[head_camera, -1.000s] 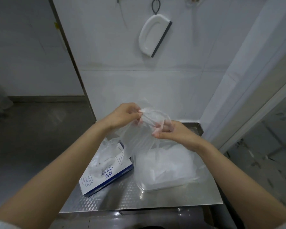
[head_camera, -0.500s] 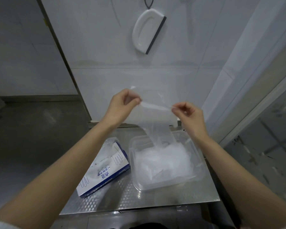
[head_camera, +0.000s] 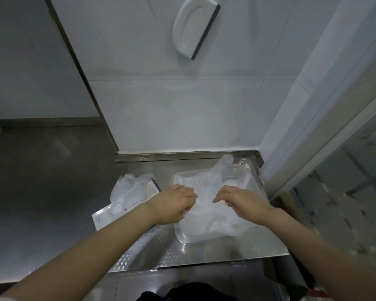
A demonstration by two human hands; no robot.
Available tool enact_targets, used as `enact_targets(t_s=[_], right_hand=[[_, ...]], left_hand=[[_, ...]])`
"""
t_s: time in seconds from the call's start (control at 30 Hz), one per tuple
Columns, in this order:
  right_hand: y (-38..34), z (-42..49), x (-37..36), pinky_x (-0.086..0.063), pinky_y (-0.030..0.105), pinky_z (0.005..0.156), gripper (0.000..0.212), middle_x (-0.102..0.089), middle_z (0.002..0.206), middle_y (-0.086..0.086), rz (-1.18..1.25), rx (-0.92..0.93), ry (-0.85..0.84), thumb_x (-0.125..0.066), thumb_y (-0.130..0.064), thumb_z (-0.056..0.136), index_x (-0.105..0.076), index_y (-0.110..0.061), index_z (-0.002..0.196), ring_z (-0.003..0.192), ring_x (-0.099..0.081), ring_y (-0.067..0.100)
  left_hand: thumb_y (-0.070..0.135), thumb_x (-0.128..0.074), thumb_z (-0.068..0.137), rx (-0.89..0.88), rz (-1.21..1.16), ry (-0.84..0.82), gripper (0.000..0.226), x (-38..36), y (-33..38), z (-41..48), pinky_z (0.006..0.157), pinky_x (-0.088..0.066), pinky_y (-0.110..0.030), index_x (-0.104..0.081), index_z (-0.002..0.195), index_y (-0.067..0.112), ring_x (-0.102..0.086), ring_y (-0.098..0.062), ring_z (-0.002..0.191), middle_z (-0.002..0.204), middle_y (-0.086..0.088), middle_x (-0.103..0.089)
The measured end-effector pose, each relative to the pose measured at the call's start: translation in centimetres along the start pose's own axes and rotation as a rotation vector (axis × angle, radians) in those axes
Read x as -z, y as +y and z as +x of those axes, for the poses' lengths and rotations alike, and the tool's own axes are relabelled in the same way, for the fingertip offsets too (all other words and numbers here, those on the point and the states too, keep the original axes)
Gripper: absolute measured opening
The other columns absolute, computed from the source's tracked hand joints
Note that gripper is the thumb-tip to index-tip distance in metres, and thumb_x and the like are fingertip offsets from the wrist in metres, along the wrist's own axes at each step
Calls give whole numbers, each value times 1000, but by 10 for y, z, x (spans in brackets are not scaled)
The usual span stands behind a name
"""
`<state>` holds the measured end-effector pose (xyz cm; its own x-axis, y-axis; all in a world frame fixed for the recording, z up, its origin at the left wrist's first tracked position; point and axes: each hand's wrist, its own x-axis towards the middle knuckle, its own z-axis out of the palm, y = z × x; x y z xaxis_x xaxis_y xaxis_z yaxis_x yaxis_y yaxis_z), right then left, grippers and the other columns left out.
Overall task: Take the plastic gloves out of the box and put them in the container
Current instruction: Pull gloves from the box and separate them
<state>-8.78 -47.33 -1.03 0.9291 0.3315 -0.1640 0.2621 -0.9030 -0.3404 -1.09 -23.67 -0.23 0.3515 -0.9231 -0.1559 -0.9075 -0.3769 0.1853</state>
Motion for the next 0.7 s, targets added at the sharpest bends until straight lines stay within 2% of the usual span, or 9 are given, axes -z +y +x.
enact_targets(t_s=[0.1,0.2,0.27,0.3,0.4,0.47,0.53,0.6,0.7], right_hand=[[-1,4,-12,-37,16,78,58,-37,142,-8,-28,-63,-161,-44,9,89,-52,-28,132,114,-51,11],[-1,9,-15,-39,23,95,65,-32,146,-2,30,-146,-337,-43,14,83,-48,-26,135,129,-39,16],[-3,11,-7,-37,27,104,67,-37,143,-3,131,-224,-388,-41,13,81,-48,-25,135,129,-39,16],[-5,12,-2,-36,25,104,64,-43,139,-4,188,-247,-336,-39,13,81,-51,-23,133,127,-42,14],[-16,18,5,-43,18,95,46,-65,115,0,337,-259,56,-40,9,87,-62,-16,118,105,-58,8],[-23,23,-2,-45,20,90,34,-66,114,-1,270,-218,88,-47,-1,92,-63,-16,117,101,-60,10],[-23,29,-14,-43,24,90,32,-58,124,-3,137,-209,-77,-53,-12,94,-57,-20,125,108,-58,13],[-17,36,-24,-42,28,91,40,-49,131,0,45,-241,-225,-57,-19,93,-49,-22,131,111,-55,18],[-5,45,-33,-40,31,91,56,-41,134,5,-40,-290,-332,-63,-22,88,-38,-22,138,114,-53,22]], left_hand=[[5,-51,85,38,131,-145,13,-11,3,18,104,-31,-36,-60,93,10,-45,-24,122,126,-9,-57],[3,-50,89,74,245,-326,24,-16,10,31,100,-36,-37,-63,107,12,-49,-26,117,128,-10,-54],[2,-47,92,135,264,-395,31,-16,15,35,96,-35,-35,-60,118,13,-50,-26,112,125,-9,-54],[1,-46,92,178,255,-375,32,-13,17,37,94,-35,-35,-58,119,12,-50,-27,111,123,-9,-55],[-1,-46,90,338,123,-171,30,-8,24,41,84,-39,-33,-52,118,8,-52,-27,106,119,-12,-53],[1,-46,90,420,4,-134,38,-12,30,44,79,-39,-32,-43,128,8,-49,-27,109,126,-13,-45],[12,-49,94,458,-19,-213,49,-24,34,48,86,-41,-33,-31,139,11,-45,-29,117,137,-14,-35],[27,-52,95,462,51,-333,59,-34,36,52,95,-40,-36,-24,144,12,-42,-33,123,144,-15,-28],[38,-56,92,423,200,-462,72,-39,33,58,103,-37,-40,-18,147,11,-40,-37,127,150,-18,-20]])
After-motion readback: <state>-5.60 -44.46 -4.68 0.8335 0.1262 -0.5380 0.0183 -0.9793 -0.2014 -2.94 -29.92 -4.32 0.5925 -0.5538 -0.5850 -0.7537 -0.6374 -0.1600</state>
